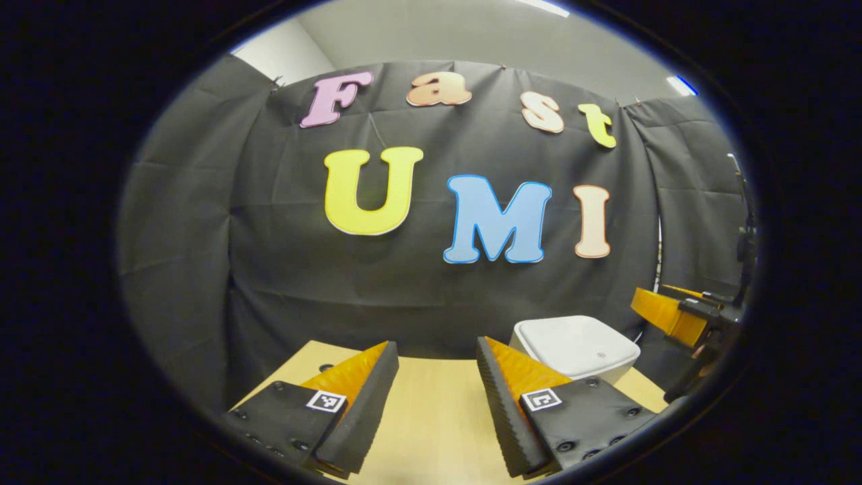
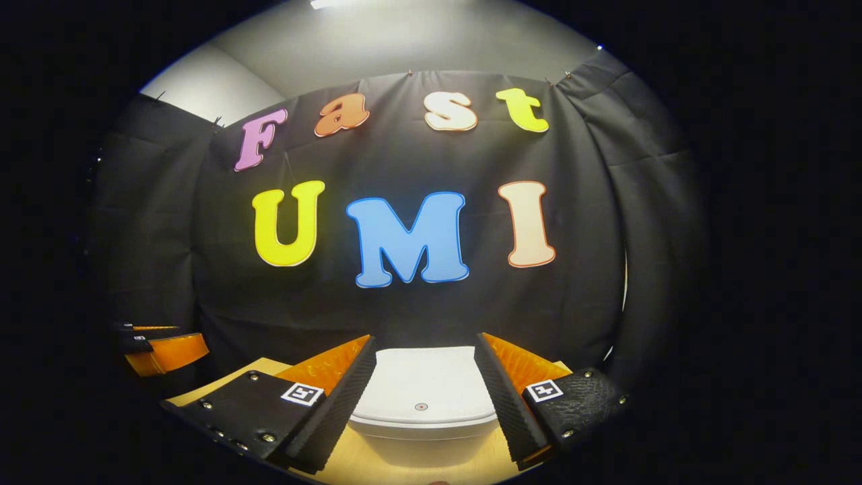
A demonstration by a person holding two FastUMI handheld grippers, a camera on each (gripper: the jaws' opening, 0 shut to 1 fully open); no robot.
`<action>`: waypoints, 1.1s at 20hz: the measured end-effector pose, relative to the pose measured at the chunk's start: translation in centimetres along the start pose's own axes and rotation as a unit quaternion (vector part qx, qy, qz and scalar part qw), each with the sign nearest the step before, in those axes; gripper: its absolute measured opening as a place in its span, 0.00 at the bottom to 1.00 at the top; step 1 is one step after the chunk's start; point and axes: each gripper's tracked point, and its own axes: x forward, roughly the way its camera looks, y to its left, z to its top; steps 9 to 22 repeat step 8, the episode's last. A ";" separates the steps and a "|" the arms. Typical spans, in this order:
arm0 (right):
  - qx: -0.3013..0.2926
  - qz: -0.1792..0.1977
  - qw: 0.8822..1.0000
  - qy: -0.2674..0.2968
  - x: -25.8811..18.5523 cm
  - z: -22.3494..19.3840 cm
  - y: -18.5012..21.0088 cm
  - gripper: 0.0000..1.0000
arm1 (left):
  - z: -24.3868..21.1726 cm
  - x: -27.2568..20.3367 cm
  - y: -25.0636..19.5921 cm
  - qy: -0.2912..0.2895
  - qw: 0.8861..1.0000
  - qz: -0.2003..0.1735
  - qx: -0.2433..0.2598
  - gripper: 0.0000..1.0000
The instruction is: Press the lid of the desktop garbage bin to open it, pick up the crumpled paper on the desktop and throw it into the bin, then pick up the pop can on the desktop and drop it into the bin, and finally close the garbage bin lid.
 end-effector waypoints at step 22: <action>0.006 -0.005 1.000 -0.006 -3.0 0.5 0.7 0.94 | 2.1 -3.4 -0.2 -0.024 1.000 -0.012 0.014 0.80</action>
